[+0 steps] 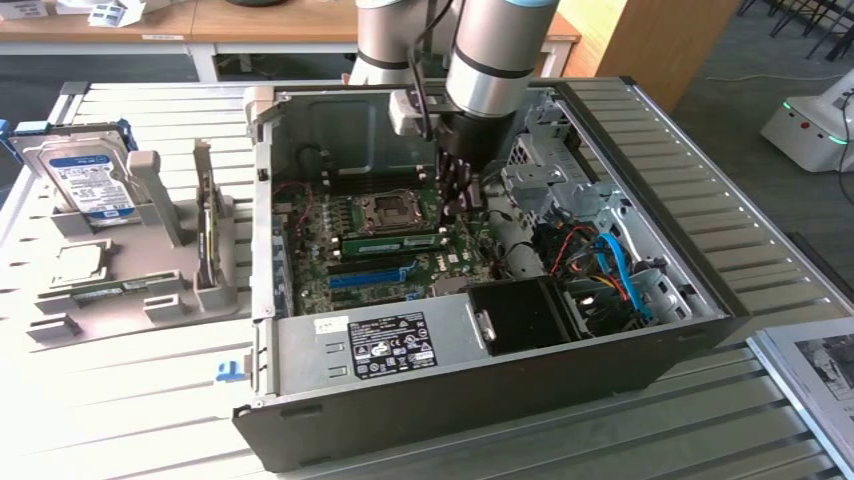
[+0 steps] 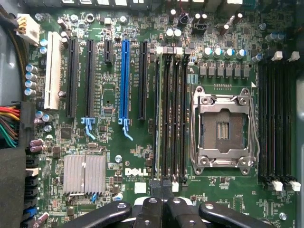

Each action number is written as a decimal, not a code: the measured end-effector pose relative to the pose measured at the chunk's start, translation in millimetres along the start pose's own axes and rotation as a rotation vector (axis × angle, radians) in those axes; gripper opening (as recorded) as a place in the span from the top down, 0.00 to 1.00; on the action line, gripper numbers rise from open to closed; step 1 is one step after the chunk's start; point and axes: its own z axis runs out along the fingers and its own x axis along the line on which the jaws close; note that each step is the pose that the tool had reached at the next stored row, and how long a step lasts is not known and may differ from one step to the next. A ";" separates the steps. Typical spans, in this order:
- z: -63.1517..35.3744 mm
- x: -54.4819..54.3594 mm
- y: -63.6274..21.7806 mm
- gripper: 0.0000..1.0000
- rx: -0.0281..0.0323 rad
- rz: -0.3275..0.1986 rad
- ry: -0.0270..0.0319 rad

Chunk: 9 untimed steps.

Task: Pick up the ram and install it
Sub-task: 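Press down the ram until it locks into place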

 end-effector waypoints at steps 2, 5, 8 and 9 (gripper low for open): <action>0.3 0.0 5.7 0.90 0.0000 0.000 -0.0001; 0.9 -0.1 16.8 0.90 0.0006 0.000 0.0001; 1.6 -0.1 27.1 0.90 0.0013 0.000 -0.0002; 1.8 -0.1 30.2 0.90 0.0014 0.000 -0.0001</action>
